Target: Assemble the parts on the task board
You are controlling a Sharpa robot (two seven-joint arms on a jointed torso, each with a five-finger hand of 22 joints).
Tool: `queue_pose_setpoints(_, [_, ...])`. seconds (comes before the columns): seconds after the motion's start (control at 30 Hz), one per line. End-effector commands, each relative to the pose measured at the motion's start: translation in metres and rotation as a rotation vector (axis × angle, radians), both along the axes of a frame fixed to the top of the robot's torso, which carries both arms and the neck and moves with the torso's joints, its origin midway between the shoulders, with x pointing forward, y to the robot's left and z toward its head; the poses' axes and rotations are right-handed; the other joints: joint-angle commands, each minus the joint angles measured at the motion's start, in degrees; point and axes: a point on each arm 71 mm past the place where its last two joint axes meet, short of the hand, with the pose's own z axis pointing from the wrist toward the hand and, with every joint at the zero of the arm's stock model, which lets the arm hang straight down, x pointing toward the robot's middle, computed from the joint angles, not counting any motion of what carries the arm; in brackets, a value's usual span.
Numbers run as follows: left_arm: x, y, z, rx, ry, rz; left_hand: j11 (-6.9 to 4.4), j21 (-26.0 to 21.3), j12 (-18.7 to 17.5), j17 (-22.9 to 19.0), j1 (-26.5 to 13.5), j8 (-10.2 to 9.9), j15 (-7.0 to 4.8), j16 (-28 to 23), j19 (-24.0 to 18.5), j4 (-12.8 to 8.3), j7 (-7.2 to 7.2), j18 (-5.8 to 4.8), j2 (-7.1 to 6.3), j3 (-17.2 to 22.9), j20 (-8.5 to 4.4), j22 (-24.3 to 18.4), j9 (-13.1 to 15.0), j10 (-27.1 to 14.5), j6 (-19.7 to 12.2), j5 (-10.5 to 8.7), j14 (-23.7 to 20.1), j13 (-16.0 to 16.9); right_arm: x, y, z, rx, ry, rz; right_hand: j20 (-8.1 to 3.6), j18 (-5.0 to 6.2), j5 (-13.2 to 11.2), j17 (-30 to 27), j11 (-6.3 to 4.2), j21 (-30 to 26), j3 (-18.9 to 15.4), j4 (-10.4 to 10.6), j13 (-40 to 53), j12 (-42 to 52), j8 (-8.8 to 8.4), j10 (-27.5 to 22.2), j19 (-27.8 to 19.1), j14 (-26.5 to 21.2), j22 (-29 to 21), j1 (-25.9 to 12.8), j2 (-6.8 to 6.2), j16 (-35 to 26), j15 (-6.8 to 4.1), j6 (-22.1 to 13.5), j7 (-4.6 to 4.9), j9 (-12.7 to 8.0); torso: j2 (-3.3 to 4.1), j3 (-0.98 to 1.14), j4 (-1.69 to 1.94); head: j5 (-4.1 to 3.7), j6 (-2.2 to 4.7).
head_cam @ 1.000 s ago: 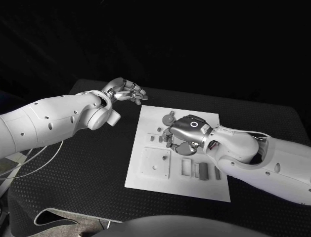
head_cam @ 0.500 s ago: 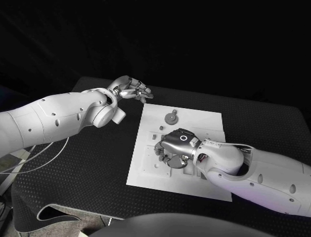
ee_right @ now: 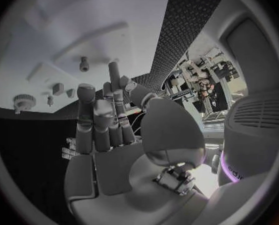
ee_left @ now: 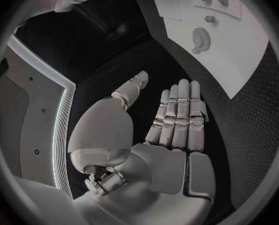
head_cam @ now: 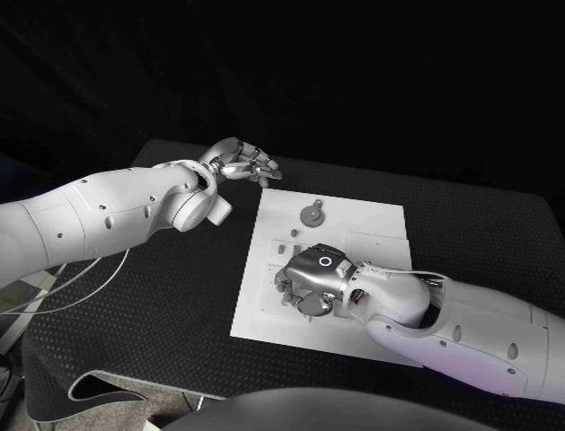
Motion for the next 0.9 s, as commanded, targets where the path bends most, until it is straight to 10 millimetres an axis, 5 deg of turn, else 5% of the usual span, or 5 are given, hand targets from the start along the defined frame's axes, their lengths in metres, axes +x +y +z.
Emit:
queue_pose_setpoints(0.03, [0.0, -0.003, 0.002, -0.01, -0.004, -0.015, -0.19, 0.3, 0.1, 0.1, 0.1, 0.3, 0.06, -0.4, 0.1, -0.1, -0.23, -0.36, 0.51, -0.3, 0.01, -0.1, -0.1, -0.1, 0.1, -0.26, 0.3, -0.1, -0.001, 0.001, -0.001, 0.008, -0.016, 0.01, -0.44, 3.91, 0.1, 0.1, -1.68, 0.3, 0.0, 0.1, 0.1, 0.1, 0.38, 5.5, -0.1, -0.5, 1.2, 0.3, -0.08, 0.2, -0.85, 0.4, -0.04, 0.0, 0.0, -0.07, 0.05, 0.22, -0.07])
queue_pose_setpoints(0.9, [0.0, -0.001, 0.002, -0.009, -0.001, -0.014, -0.17, 0.3, 0.0, 0.3, 0.0, 0.3, 0.07, -0.5, 0.1, -0.1, -0.23, -0.36, 0.54, -0.3, 0.02, -0.1, -0.1, -0.1, 0.1, -0.25, 0.3, -0.1, -0.003, 0.001, -0.013, -0.007, 0.026, 0.001, -0.43, 3.91, 0.1, 0.1, -1.7, 0.4, 0.1, 0.1, 0.1, 0.0, 0.34, 5.5, -0.1, -0.5, 1.3, 0.3, -0.04, 0.2, -0.87, 0.4, -0.05, 0.0, -0.02, -0.12, -0.04, 0.42, -0.43])
